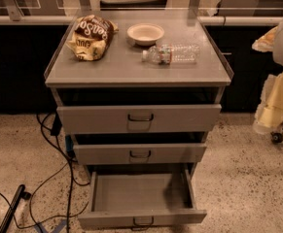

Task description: Close bottom drawer

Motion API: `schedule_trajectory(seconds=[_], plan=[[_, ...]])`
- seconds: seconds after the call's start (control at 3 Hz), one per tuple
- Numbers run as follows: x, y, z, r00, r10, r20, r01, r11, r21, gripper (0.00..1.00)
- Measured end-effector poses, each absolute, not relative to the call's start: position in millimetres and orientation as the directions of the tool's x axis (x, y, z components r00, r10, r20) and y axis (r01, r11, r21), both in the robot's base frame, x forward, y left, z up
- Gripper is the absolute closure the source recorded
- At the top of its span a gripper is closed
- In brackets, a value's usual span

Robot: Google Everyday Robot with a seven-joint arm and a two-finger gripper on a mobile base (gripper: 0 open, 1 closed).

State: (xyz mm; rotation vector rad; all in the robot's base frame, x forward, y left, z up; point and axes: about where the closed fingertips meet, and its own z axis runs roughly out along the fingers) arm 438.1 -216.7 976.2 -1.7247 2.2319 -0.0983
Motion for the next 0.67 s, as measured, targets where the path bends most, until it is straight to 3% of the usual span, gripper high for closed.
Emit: schedule_trajectory(seconds=[0.67], plan=[[433.4,-215.3,967.3,-0.219,-0.947,-0.236,-0.932,0.274,-0.236,0.0]])
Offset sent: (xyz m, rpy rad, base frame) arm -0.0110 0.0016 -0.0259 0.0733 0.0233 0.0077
